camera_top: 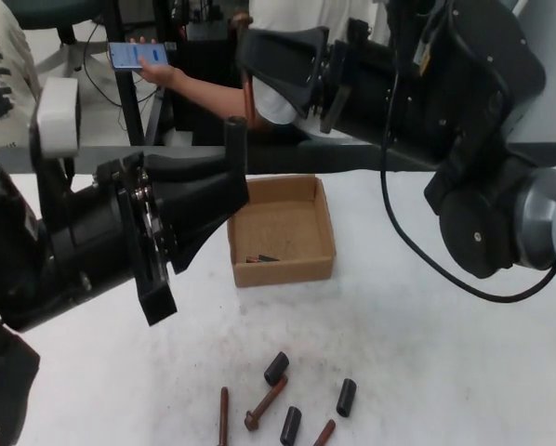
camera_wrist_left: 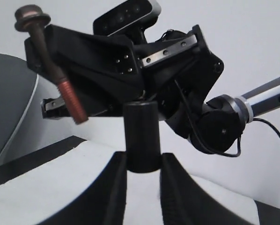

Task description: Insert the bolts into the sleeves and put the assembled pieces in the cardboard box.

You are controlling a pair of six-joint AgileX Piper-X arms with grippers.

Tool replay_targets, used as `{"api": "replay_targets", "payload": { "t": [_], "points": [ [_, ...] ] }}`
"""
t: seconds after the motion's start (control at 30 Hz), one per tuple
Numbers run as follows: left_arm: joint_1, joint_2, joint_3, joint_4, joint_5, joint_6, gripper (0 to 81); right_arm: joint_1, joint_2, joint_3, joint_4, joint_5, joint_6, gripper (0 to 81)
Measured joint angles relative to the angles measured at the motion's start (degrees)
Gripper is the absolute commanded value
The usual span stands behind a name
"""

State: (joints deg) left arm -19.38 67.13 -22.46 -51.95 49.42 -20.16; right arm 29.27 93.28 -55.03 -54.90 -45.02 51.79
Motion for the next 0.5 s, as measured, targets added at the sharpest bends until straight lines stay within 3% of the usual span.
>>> {"api": "replay_targets", "payload": {
  "t": [0.5],
  "points": [
    [0.0, 1.0, 0.0, 1.0, 0.0, 0.9, 0.3, -1.7, 0.0, 0.0, -18.1, 2.5, 9.2, 0.8]
  ]
}}
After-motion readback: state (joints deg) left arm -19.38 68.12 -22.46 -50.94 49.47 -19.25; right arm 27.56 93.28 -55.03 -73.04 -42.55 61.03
